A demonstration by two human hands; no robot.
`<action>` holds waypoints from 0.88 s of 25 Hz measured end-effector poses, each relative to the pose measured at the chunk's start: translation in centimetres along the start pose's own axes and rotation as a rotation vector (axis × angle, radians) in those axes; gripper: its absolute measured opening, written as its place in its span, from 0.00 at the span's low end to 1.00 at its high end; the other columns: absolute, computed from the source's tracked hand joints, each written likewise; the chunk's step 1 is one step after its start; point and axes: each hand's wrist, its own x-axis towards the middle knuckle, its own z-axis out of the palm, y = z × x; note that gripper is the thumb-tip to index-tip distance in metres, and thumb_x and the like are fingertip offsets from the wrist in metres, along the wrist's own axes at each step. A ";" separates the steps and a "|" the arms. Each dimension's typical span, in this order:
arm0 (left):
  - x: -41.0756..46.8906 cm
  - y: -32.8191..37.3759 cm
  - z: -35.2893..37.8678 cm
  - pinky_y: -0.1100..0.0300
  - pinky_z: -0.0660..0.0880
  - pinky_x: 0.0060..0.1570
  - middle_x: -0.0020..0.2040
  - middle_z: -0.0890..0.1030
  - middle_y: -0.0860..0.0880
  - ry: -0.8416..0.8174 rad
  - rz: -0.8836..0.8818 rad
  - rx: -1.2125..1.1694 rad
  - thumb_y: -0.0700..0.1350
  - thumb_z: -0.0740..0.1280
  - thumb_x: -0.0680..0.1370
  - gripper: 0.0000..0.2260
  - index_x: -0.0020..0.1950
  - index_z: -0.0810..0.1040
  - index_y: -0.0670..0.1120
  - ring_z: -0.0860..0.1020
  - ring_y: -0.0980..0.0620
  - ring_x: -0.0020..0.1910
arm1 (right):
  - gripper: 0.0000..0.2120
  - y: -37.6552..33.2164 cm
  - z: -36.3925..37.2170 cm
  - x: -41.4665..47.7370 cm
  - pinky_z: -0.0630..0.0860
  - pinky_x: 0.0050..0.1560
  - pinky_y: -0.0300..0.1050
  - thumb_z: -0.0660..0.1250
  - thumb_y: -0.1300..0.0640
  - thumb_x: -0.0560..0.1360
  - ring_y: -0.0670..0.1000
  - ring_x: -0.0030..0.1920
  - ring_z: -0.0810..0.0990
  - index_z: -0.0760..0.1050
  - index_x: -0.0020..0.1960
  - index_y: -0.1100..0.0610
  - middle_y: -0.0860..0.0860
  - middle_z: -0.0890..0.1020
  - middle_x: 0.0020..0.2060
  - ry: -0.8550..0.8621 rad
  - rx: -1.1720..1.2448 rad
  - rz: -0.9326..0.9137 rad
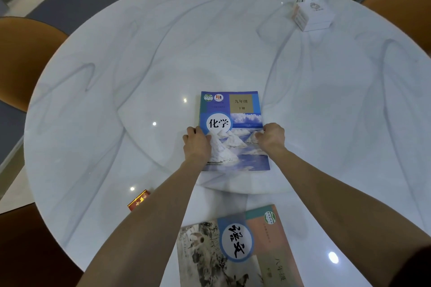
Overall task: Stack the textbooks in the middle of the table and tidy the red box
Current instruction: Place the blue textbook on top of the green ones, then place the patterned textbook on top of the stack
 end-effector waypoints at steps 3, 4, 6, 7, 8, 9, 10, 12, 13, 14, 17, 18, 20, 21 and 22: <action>0.2 -0.1 -0.1 0.52 0.68 0.60 0.65 0.67 0.39 -0.019 0.029 0.049 0.45 0.55 0.82 0.17 0.67 0.64 0.38 0.68 0.41 0.62 | 0.11 -0.2 -0.2 0.2 0.73 0.45 0.45 0.65 0.60 0.75 0.60 0.53 0.79 0.77 0.53 0.67 0.61 0.81 0.52 -0.011 -0.037 0.005; 0.1 -0.2 -0.1 0.52 0.68 0.60 0.65 0.68 0.39 -0.028 0.041 0.066 0.45 0.54 0.82 0.17 0.67 0.64 0.38 0.68 0.41 0.62 | 0.12 -0.3 -0.2 0.2 0.74 0.45 0.45 0.65 0.60 0.74 0.59 0.53 0.80 0.76 0.54 0.67 0.61 0.81 0.53 -0.022 -0.036 0.012; -0.1 -0.3 -0.3 0.51 0.69 0.60 0.64 0.68 0.38 -0.032 0.042 0.046 0.45 0.55 0.81 0.17 0.66 0.64 0.38 0.68 0.40 0.62 | 0.13 -0.4 -0.4 -0.2 0.72 0.42 0.43 0.66 0.57 0.74 0.58 0.49 0.80 0.76 0.54 0.65 0.61 0.81 0.53 -0.042 -0.010 0.030; -0.4 -0.4 -0.4 0.49 0.70 0.59 0.64 0.68 0.38 -0.018 0.045 0.039 0.45 0.55 0.81 0.16 0.66 0.65 0.38 0.68 0.40 0.62 | 0.14 -0.3 -0.4 -0.6 0.71 0.42 0.42 0.65 0.56 0.75 0.57 0.49 0.80 0.75 0.55 0.64 0.60 0.80 0.54 -0.044 -0.003 0.034; -0.8 -0.6 -0.6 0.48 0.71 0.58 0.63 0.69 0.38 0.008 0.062 0.049 0.45 0.55 0.81 0.16 0.66 0.65 0.39 0.68 0.40 0.61 | 0.15 0.0 -0.3 -1.2 0.72 0.44 0.43 0.65 0.54 0.75 0.57 0.51 0.79 0.74 0.57 0.63 0.60 0.80 0.55 -0.040 -0.013 0.029; -1.4 -0.7 -0.8 0.47 0.72 0.56 0.62 0.70 0.38 0.041 0.090 0.074 0.45 0.56 0.81 0.16 0.66 0.66 0.39 0.69 0.40 0.60 | 0.16 0.4 -0.3 -2.0 0.73 0.47 0.45 0.63 0.54 0.76 0.58 0.53 0.79 0.74 0.59 0.62 0.60 0.79 0.57 -0.033 -0.039 0.019; -1.7 -0.7 -1.0 0.47 0.72 0.55 0.61 0.71 0.38 0.073 0.126 0.102 0.45 0.56 0.80 0.16 0.66 0.67 0.40 0.70 0.40 0.60 | 0.16 0.9 -0.4 -2.6 0.74 0.51 0.46 0.62 0.54 0.77 0.59 0.56 0.78 0.73 0.60 0.62 0.60 0.78 0.59 -0.023 -0.073 0.004; -2.5 -0.6 -1.5 0.48 0.72 0.54 0.61 0.72 0.39 0.102 0.206 0.142 0.44 0.57 0.80 0.15 0.65 0.70 0.41 0.70 0.40 0.60 | 0.16 1.8 -0.7 -4.0 0.74 0.55 0.50 0.60 0.56 0.77 0.60 0.58 0.77 0.73 0.62 0.62 0.60 0.76 0.60 0.008 -0.134 -0.018; -2.8 -0.4 -1.7 0.48 0.72 0.55 0.62 0.72 0.40 0.100 0.252 0.161 0.44 0.57 0.80 0.15 0.65 0.70 0.42 0.71 0.41 0.60 | 0.16 2.1 -0.9 -4.7 0.74 0.56 0.51 0.59 0.57 0.77 0.61 0.58 0.76 0.72 0.62 0.62 0.61 0.76 0.60 0.027 -0.163 -0.033; -3.4 -0.3 -1.8 0.49 0.72 0.55 0.62 0.73 0.40 0.088 0.298 0.181 0.44 0.57 0.80 0.15 0.65 0.71 0.42 0.71 0.41 0.61 | 0.16 2.4 -1.1 -5.5 0.75 0.56 0.51 0.59 0.57 0.77 0.61 0.58 0.76 0.72 0.62 0.62 0.61 0.76 0.60 0.045 -0.190 -0.051; -5.0 0.2 -1.4 0.50 0.71 0.56 0.62 0.74 0.41 0.057 0.427 0.214 0.45 0.58 0.80 0.15 0.65 0.71 0.43 0.72 0.42 0.61 | 0.15 3.0 -1.3 -8.1 0.75 0.55 0.51 0.58 0.58 0.78 0.61 0.58 0.76 0.73 0.61 0.62 0.61 0.76 0.58 0.064 -0.227 -0.114; -5.7 0.4 -1.2 0.50 0.71 0.57 0.62 0.75 0.42 0.052 0.465 0.217 0.45 0.58 0.80 0.15 0.65 0.72 0.44 0.72 0.42 0.61 | 0.15 3.3 -1.3 -9.0 0.75 0.54 0.51 0.58 0.58 0.78 0.61 0.57 0.76 0.74 0.61 0.62 0.61 0.76 0.57 0.068 -0.231 -0.136; -7.1 0.4 -0.9 0.49 0.70 0.58 0.62 0.76 0.42 0.034 0.529 0.222 0.45 0.58 0.80 0.15 0.65 0.72 0.44 0.73 0.42 0.61 | 0.14 4.0 -1.3 -11.0 0.75 0.53 0.50 0.58 0.58 0.78 0.61 0.56 0.76 0.74 0.60 0.62 0.61 0.76 0.56 0.070 -0.226 -0.162; -8.0 0.3 -0.6 0.49 0.71 0.57 0.61 0.76 0.43 0.021 0.558 0.227 0.45 0.57 0.80 0.15 0.64 0.73 0.44 0.73 0.43 0.60 | 0.14 4.4 -1.2 -12.1 0.74 0.52 0.50 0.58 0.58 0.78 0.60 0.56 0.76 0.75 0.60 0.62 0.60 0.76 0.56 0.066 -0.225 -0.165; -8.7 0.2 -0.4 0.49 0.71 0.56 0.60 0.76 0.43 0.008 0.585 0.233 0.46 0.57 0.80 0.15 0.64 0.73 0.44 0.74 0.43 0.59 | 0.14 4.9 -1.1 -13.0 0.75 0.51 0.49 0.58 0.58 0.78 0.60 0.55 0.76 0.75 0.59 0.62 0.60 0.76 0.56 0.062 -0.225 -0.162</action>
